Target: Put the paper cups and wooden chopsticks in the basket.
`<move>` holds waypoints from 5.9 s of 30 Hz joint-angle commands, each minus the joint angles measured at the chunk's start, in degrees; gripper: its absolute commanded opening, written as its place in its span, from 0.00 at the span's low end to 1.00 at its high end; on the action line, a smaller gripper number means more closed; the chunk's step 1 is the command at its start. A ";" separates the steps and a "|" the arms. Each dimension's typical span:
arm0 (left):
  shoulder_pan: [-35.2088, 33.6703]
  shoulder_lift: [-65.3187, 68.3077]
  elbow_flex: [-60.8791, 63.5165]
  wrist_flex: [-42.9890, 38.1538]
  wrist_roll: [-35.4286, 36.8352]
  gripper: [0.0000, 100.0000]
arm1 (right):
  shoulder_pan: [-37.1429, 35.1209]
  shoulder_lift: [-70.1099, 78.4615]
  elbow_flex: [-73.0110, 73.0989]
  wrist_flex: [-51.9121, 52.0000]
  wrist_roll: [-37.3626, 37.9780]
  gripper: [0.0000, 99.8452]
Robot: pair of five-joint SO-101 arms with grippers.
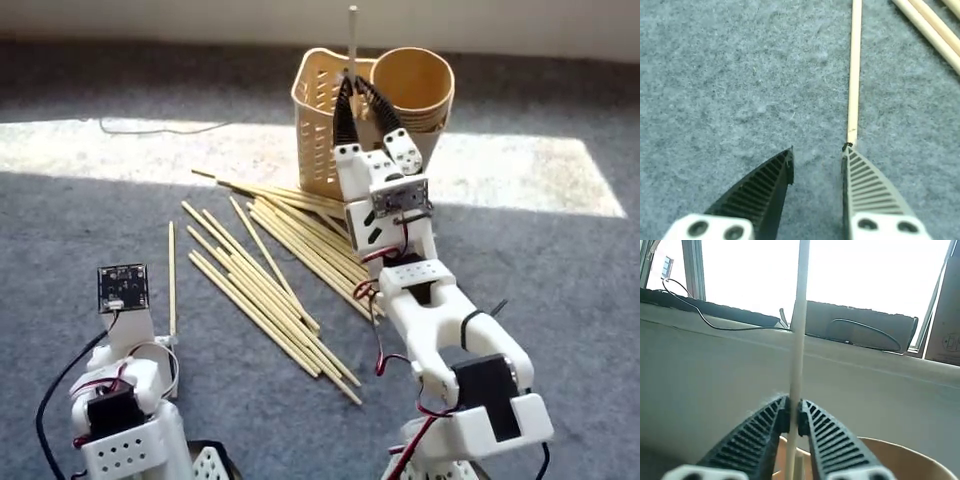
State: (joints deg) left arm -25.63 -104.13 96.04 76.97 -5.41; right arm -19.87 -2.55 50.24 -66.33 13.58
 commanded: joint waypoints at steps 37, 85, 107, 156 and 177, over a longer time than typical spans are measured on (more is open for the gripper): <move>-0.57 -0.40 1.19 0.26 0.35 0.16 | -7.87 -43.12 -2.33 87.08 -14.42 0.11; -0.22 -0.40 1.19 0.18 0.35 0.16 | -22.20 11.82 -27.21 96.92 -7.21 0.09; -0.22 -0.40 1.19 0.18 0.35 0.16 | -20.53 34.86 -62.20 131.30 -4.66 0.04; 8.04 -0.40 1.19 0.18 0.35 0.16 | -18.51 4.70 -49.89 131.21 0.26 0.01; 10.51 -0.40 1.19 0.18 0.35 0.16 | -19.03 -42.59 -9.54 98.95 -3.52 0.01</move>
State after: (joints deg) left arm -16.84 -104.13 96.04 76.97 -5.41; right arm -39.03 -38.95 37.23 39.60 10.59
